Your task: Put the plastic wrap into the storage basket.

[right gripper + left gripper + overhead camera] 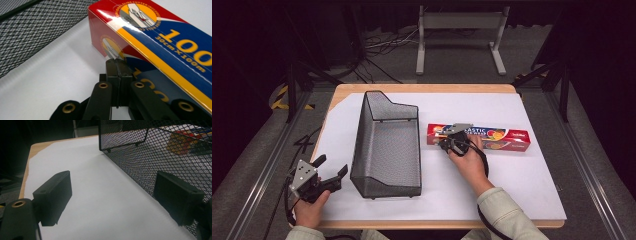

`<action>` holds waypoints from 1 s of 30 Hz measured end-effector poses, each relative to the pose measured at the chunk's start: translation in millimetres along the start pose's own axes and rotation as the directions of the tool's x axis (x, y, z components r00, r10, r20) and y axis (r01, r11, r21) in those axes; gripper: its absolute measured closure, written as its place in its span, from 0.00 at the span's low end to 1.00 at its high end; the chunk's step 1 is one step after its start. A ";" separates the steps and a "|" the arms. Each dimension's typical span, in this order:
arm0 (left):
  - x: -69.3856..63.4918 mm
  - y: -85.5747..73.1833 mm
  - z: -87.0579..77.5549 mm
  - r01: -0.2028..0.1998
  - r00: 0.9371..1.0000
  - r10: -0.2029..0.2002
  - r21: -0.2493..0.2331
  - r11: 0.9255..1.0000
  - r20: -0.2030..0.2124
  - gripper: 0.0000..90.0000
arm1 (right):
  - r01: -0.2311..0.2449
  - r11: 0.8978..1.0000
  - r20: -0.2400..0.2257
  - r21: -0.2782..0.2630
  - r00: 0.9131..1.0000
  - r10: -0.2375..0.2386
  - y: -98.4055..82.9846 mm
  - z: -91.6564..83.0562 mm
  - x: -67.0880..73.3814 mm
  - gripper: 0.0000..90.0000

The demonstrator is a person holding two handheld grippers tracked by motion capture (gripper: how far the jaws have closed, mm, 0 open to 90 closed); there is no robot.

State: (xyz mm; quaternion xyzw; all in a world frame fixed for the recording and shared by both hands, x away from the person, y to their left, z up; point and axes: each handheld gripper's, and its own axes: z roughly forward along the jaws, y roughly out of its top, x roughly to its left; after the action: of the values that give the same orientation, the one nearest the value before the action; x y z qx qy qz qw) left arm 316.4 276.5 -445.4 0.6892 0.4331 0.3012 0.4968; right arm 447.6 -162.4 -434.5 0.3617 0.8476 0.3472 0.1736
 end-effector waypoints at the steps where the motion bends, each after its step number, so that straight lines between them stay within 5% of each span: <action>1: 0.2 -0.1 0.0 0.001 1.000 -0.001 0.000 1.000 0.000 0.18 | -0.012 1.000 -0.003 0.004 1.000 0.012 0.3 -0.1 -1.7 1.00; 6: 0.6 -0.2 0.6 0.001 1.000 -0.001 -0.001 1.000 0.002 0.18 | 0.004 1.000 -0.040 0.028 0.999 -0.003 -0.2 -7.5 -3.3 1.00; 14: -0.4 0.1 2.4 -0.001 1.000 0.001 0.006 1.000 -0.001 0.18 | -0.029 1.000 -0.077 0.000 0.997 0.029 -2.9 -51.2 -24.8 1.00; 24: -0.3 -0.1 4.0 0.003 1.000 -0.003 0.013 1.000 -0.004 0.18 | -0.110 0.994 0.020 -0.024 0.994 0.111 -13.8 -89.4 -74.7 1.00; 30: -0.3 -1.1 4.4 0.004 1.000 -0.004 0.016 1.000 -0.006 0.18 | -0.168 0.986 0.094 -0.015 0.981 0.169 -22.4 -107.3 -109.8 1.00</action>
State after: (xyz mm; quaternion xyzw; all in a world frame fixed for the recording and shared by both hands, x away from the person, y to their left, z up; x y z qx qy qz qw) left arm 319.7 274.5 -447.9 0.6912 0.4385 0.2989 0.4906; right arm 452.4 -303.8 -370.8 0.4478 0.8035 0.3459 0.1848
